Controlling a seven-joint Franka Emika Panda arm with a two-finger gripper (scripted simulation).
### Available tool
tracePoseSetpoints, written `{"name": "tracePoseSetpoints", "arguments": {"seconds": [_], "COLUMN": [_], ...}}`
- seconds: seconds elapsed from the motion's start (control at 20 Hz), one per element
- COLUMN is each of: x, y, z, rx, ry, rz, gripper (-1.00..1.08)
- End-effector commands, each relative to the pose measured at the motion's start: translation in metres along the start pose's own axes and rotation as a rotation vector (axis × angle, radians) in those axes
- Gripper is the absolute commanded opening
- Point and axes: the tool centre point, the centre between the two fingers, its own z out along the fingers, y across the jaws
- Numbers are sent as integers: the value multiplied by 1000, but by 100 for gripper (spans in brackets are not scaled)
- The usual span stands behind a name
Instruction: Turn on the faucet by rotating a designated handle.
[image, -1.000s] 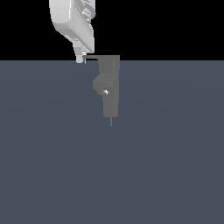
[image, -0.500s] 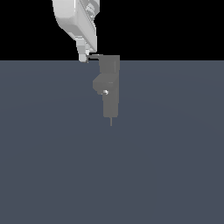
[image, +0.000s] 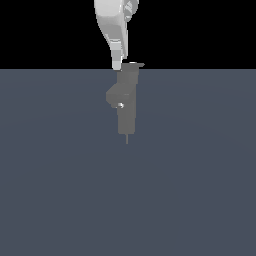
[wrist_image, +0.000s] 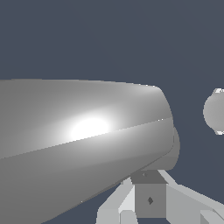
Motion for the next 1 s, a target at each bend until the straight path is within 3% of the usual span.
{"name": "tracePoseSetpoints", "arguments": {"seconds": [0.0,0.15,0.2,0.25,0.95], "x": [41,60,60,37,76], "y": [-3,-2,-2,-1,-29], "z": [-4,-4,-4,-1,-3], "rx": [12,13,13,6,9], "ry": [-5,-6,-6,-1,-3], "rz": [44,46,46,14,26], "gripper": [-100,-100,-100,-100,-100]}}
